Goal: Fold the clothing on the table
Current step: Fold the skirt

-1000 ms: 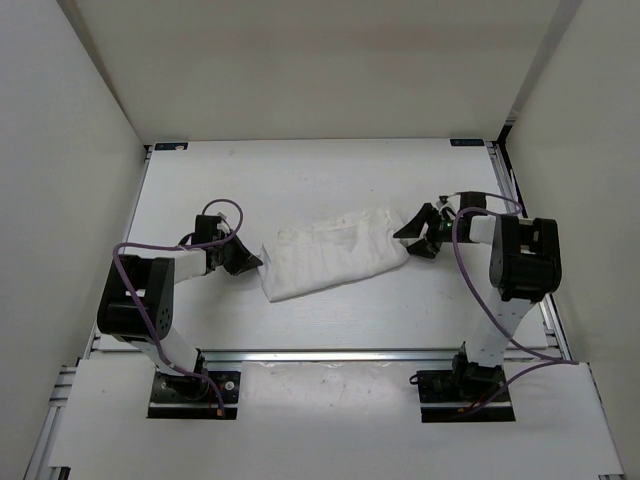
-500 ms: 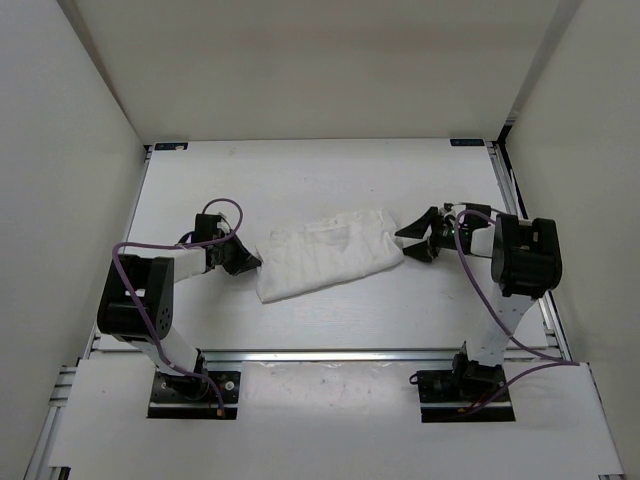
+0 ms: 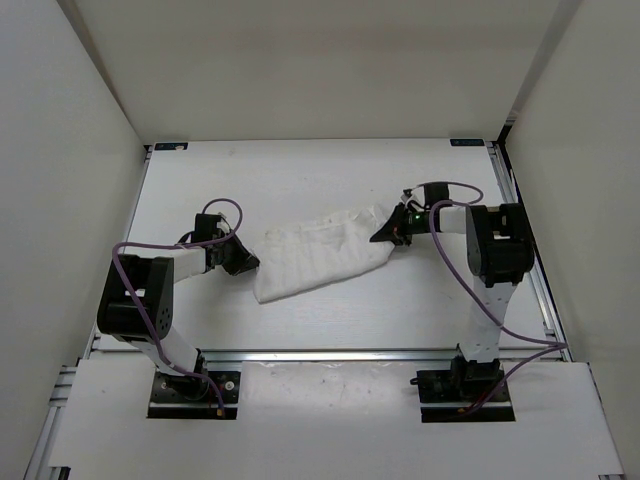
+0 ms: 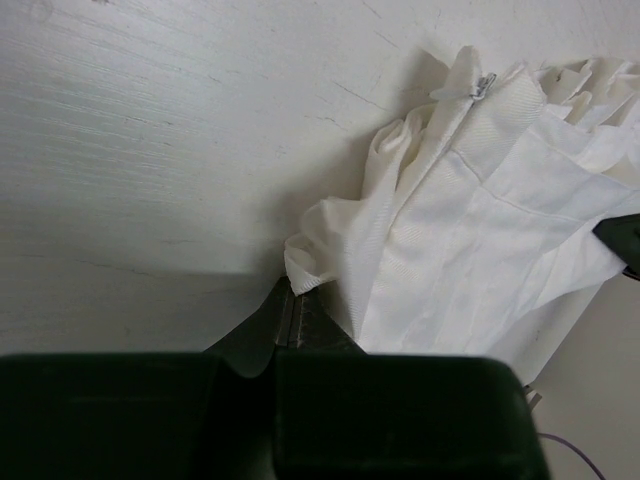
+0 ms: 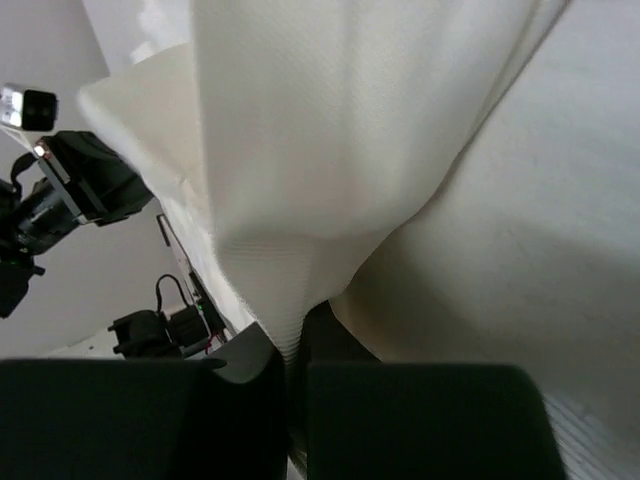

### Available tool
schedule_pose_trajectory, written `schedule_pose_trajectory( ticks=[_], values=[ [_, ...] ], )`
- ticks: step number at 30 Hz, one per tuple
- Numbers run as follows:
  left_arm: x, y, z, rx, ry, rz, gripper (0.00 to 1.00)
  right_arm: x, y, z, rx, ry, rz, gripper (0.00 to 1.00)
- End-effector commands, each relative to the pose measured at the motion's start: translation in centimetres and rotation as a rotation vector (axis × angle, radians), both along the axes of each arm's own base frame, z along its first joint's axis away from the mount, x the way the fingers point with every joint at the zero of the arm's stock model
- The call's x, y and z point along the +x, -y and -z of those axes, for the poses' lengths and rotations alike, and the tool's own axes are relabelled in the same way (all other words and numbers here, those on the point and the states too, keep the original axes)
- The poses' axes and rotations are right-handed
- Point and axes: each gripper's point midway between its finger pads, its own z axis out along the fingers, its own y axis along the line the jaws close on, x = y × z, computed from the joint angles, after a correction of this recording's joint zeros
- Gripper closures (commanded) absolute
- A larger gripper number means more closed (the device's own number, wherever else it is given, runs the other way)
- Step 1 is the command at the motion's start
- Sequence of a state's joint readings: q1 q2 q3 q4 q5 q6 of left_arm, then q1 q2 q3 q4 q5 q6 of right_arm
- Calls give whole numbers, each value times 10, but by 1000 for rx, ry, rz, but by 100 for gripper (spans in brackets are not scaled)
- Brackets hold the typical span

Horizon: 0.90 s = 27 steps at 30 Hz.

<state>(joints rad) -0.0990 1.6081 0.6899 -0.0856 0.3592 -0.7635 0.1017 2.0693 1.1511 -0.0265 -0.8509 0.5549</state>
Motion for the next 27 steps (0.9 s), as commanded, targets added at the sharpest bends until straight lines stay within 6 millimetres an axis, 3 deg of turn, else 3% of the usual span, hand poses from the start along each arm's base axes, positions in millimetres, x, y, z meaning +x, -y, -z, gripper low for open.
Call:
schedule_pose_trajectory(
  ticks=[1,4,6,8,10,12,15,19,21,24,27],
  values=[
    [5,-5,-9,12,26,-4,100,-15,3,13,-46,-67,-12,100],
    [21,-12,-24,16,76,-6,100,-21,13,6,-76,-70,21,100],
    [33,-21,-42,-8,118,-21,89,-27,17,-5,-98,-56,24,99],
    [43,-21,-62,-40,169,-11,71,-39,18,-8,-126,-78,14,99],
    [62,-35,-93,-42,255,-34,62,-57,18,-2,-177,-107,-9,100],
    [69,-31,-116,-108,307,-16,59,-70,12,-4,-189,-112,-29,100],
    [77,3,-155,-288,412,55,64,-82,7,-3,-175,-134,-50,100],
    [61,78,-175,-411,445,255,81,-82,7,0,-175,-142,-50,100],
    [58,107,-171,-434,432,315,100,-80,5,-2,-175,-137,-51,100],
    [48,141,-152,-455,365,377,100,-75,5,-4,-180,-118,-48,100],
    [43,151,-122,-407,293,367,100,-74,1,-7,-175,-115,-55,100]
  ],
)
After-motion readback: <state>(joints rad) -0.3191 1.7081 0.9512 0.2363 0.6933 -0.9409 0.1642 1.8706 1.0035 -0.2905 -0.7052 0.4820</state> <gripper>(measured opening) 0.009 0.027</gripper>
